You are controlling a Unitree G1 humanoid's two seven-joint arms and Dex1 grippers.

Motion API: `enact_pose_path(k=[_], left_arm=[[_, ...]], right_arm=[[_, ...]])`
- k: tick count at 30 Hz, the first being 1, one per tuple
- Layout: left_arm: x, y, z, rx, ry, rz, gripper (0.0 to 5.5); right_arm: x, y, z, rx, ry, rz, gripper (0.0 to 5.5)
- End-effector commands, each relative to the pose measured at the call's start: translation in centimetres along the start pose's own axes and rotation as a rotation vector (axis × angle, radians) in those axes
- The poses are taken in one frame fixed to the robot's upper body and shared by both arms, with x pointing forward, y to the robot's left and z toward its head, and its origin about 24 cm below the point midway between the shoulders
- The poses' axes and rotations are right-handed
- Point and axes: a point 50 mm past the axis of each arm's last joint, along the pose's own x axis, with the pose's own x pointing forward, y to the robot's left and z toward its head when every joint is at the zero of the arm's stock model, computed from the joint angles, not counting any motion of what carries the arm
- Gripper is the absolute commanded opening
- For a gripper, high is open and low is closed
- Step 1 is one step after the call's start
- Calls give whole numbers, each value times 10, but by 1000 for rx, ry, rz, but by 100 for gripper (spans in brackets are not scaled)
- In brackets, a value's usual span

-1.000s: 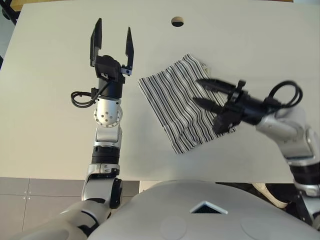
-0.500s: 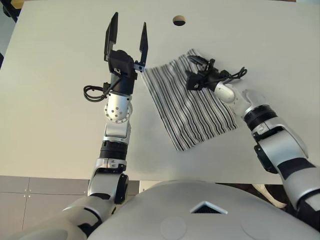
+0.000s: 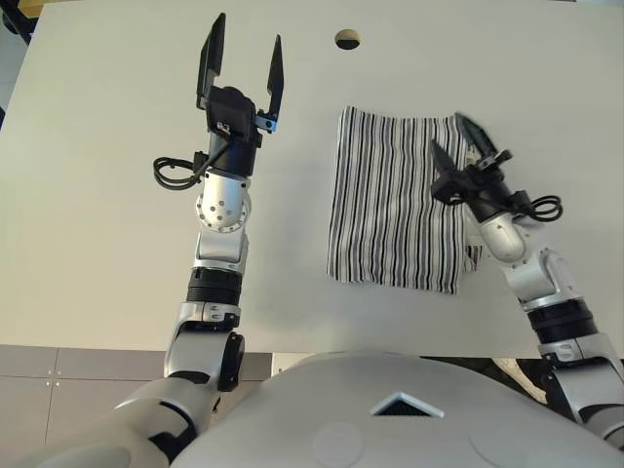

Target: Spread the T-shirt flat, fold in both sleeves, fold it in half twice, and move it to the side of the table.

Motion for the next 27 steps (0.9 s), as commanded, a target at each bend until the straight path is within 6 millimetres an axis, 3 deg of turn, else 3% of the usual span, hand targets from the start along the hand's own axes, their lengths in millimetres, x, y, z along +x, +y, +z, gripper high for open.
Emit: enact_pose_path(k=[1, 4, 7, 11, 13, 15, 18, 21, 24, 27], left_arm=[[-3, 5, 1, 65, -2, -63, 315], [-15, 5, 3, 220, -25, -291, 315], [-46, 6, 9, 405, -48, -623, 315], [-78, 17, 16, 539, 4, -912, 320], [-87, 30, 12, 650, 78, -1018, 320], [-98, 32, 13, 666, 121, -1133, 320], [-106, 18, 16, 627, 104, -1298, 363], [-117, 2, 11, 583, 97, -1463, 378], [-135, -4, 8, 545, 110, -1611, 378], [-138, -14, 7, 509, 79, -1658, 378]], right_arm=[[-7, -25, 12, -44, -39, -103, 258], [-21, -34, 17, -37, -96, -9, 258], [-59, -36, -1, -80, -89, 231, 258], [-116, -53, -25, -160, 84, 456, 327], [-142, -61, -28, -188, 158, 557, 359], [-156, -55, -26, -189, 185, 680, 400], [-163, -21, -18, -112, 138, 883, 422], [-147, 1, -11, -104, 49, 954, 422], [-148, 6, -7, -115, 19, 1022, 422], [-143, 7, -7, -135, -3, 1036, 422]])
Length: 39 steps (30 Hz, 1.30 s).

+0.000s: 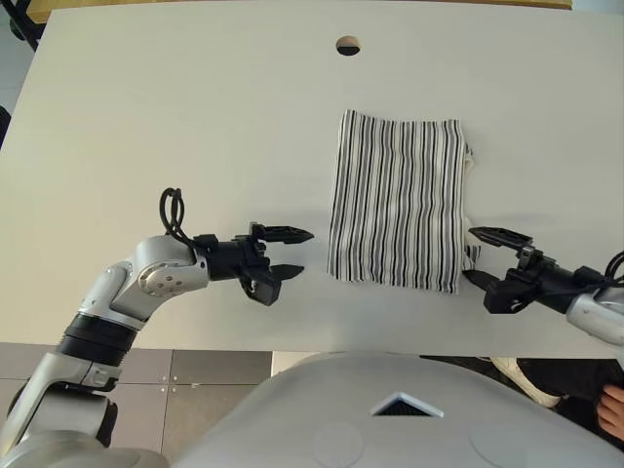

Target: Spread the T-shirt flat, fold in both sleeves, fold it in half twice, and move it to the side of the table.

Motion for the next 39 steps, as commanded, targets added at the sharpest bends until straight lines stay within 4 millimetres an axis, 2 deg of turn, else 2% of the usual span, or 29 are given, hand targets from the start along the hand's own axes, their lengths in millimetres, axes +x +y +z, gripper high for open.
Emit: enact_pose_path(k=[1, 5, 13, 15, 20, 32, 39], left_arm=[[13, -20, 2, -23, -40, -159, 378], [29, -15, -3, -6, -72, -149, 378], [47, -8, -13, 1, -101, -101, 378], [48, -9, -15, 1, -107, -96, 382], [54, -6, -18, 11, -112, -52, 382], [56, -17, -10, 34, -180, -89, 156], [47, -22, -15, -14, -142, -50, 72]], right_arm=[[7, 19, -1, -21, 4, 176, 422], [11, 17, -1, -48, -8, 186, 422], [18, 10, -8, -83, -7, 179, 422], [20, 11, -8, -86, -14, 181, 394], [27, 10, -8, -90, -36, 172, 279], [28, 8, -9, -75, -52, 143, 26], [28, 8, -7, -49, -73, 110, 13]])
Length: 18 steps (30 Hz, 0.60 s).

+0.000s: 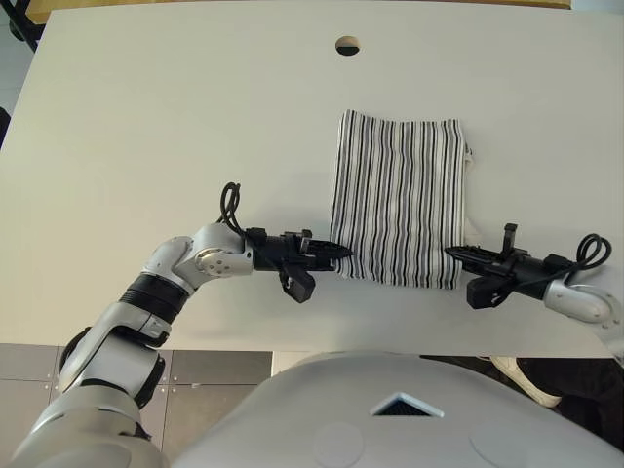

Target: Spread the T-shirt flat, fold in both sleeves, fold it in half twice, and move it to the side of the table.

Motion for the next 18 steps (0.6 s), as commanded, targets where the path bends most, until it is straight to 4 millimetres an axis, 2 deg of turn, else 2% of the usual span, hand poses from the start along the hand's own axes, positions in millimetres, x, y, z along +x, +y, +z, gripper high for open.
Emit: enact_pose_path(k=[1, 5, 11, 14, 18], left_arm=[[-14, -35, 0, -120, 72, -110, 58], [-21, -43, 19, -229, 24, -66, 19], [-30, -54, 54, -401, -38, -23, 12], [-28, -43, 52, -450, -20, 81, 12], [-20, -6, 28, -431, 50, 305, 12]], right_arm=[[0, 14, 1, 43, -3, 44, 13], [-2, 16, 10, 71, -61, 28, 13], [-17, 28, 31, 227, -139, 17, 12], [-19, 25, 30, 269, -139, -3, 12], [-8, -1, 24, 298, -187, -148, 12]])
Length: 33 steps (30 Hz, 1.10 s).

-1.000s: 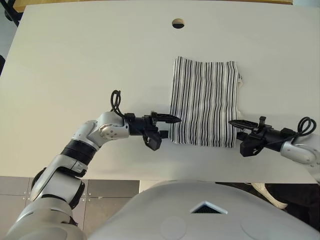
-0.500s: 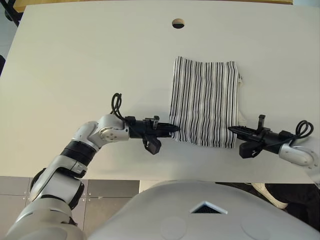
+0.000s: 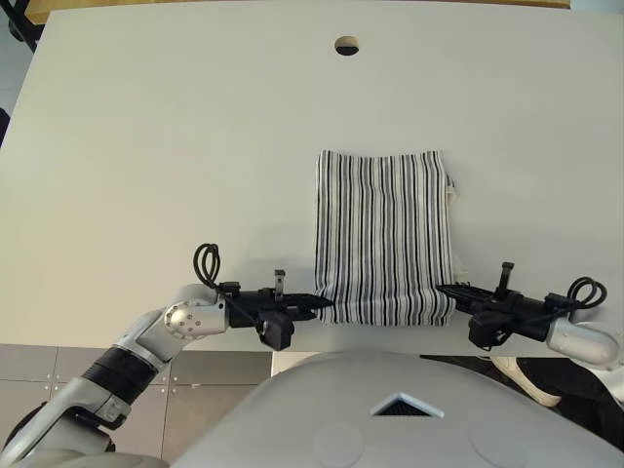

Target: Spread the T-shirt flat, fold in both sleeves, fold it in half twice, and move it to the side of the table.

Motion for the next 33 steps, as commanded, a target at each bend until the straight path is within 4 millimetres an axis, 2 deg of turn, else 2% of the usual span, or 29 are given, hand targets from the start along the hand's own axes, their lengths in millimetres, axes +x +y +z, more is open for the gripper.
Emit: enact_pose_path(k=[1, 3, 7, 17, 18, 20, 27, 32, 33], left_arm=[[12, 42, -2, 36, -3, 201, 12], [19, 56, -1, 40, -14, 268, 12], [26, 87, -4, 54, 43, 396, 12], [21, 120, -55, 112, 327, 507, 12], [22, 119, -60, 105, 344, 512, 48], [24, 122, -65, 90, 352, 542, 81], [42, 130, -71, 59, 315, 599, 169], [39, 140, -72, 35, 303, 693, 244], [35, 142, -75, 29, 327, 720, 262]], right_arm=[[9, -35, -1, 8, -53, -167, 12], [14, -53, -2, 36, -77, -268, 12], [29, -86, -19, 45, -27, -438, 12], [71, -113, -48, 53, 104, -534, 12], [74, -117, -50, 56, 107, -548, 12], [77, -125, -54, 67, 121, -602, 70], [81, -145, -51, 95, 99, -739, 175], [87, -154, -53, 107, 115, -751, 262], [90, -158, -52, 108, 114, -767, 266]])
